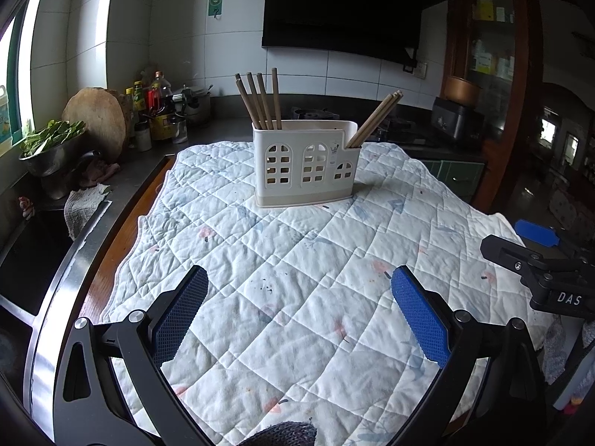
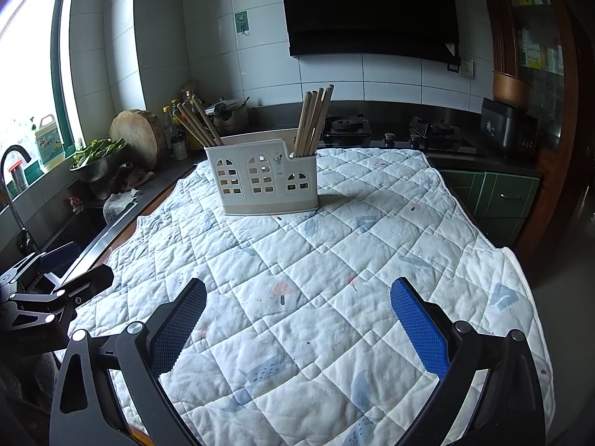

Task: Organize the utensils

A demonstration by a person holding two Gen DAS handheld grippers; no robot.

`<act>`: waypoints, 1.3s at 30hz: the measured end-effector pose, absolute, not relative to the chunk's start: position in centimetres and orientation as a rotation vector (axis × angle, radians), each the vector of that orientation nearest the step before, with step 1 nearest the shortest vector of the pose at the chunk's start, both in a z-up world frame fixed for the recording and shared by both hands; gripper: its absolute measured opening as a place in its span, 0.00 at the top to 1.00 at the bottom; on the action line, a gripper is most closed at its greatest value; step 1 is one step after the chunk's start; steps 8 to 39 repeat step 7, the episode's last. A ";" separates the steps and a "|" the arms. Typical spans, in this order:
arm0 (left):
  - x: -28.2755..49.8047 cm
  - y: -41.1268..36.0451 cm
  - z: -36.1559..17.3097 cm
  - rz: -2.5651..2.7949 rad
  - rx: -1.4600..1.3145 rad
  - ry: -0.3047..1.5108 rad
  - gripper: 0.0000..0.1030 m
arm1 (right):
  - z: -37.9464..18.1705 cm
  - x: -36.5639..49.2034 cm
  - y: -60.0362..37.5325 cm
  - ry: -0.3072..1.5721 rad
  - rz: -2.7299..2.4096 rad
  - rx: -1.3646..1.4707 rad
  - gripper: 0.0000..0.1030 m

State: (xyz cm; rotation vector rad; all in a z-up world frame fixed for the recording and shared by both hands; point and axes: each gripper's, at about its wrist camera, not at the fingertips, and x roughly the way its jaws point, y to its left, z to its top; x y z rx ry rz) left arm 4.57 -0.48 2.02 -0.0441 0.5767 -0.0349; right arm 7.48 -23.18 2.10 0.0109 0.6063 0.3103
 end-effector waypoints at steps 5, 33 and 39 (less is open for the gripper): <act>4.8 0.0 1.8 -0.039 -0.057 0.589 0.05 | 2.1 7.5 -23.2 0.606 0.311 0.008 0.07; 4.8 0.0 1.7 -0.042 -0.058 0.592 0.05 | 2.1 7.5 -23.2 0.607 0.311 0.010 0.07; 4.8 0.0 1.7 -0.042 -0.058 0.592 0.05 | 2.1 7.5 -23.2 0.607 0.311 0.010 0.07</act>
